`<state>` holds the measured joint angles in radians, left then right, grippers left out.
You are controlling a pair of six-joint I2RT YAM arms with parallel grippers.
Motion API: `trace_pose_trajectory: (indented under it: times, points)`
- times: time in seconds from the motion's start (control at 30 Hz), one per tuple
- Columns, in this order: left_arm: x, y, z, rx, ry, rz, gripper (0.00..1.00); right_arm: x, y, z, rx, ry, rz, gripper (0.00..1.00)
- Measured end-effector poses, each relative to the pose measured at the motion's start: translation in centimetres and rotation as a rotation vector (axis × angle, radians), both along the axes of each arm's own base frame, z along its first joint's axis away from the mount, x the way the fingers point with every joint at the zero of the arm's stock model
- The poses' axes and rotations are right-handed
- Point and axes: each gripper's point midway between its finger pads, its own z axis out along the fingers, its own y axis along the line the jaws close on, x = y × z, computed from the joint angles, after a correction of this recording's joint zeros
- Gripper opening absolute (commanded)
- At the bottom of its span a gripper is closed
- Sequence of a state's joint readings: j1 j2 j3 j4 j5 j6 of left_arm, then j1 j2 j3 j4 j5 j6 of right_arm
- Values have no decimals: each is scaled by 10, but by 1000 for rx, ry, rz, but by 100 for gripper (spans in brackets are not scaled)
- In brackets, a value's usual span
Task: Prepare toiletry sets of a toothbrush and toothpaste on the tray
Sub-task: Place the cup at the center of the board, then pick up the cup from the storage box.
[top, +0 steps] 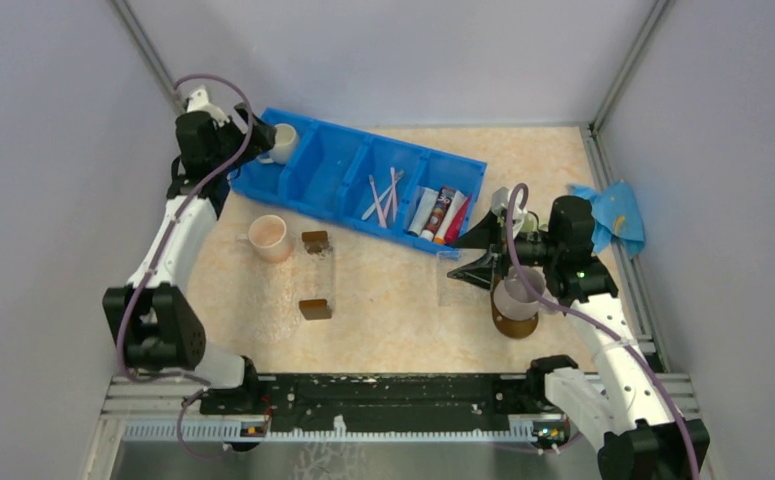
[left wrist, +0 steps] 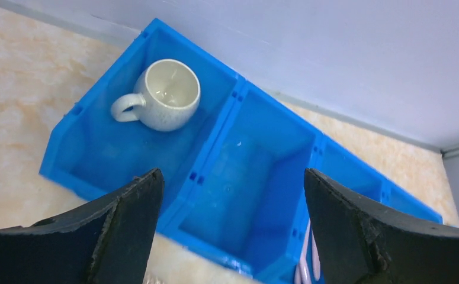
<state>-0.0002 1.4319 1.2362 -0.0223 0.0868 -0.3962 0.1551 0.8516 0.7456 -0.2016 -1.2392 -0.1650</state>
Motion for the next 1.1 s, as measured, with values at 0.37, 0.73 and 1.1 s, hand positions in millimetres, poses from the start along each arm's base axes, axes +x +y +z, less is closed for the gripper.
trace_pose_trajectory:
  times: [0.37, 0.73, 1.1]
  points:
    - [109, 33, -74, -320, 378, 387, 71, 1, 0, 0, -3, -10, -3, 67]
    - [109, 32, -172, -425, 652, 554, 68, 3, -1, -2, -10, -19, -12, 67]
    - [128, 32, -167, -429, 568, 515, 74, 4, -1, -2, -14, -28, -17, 67]
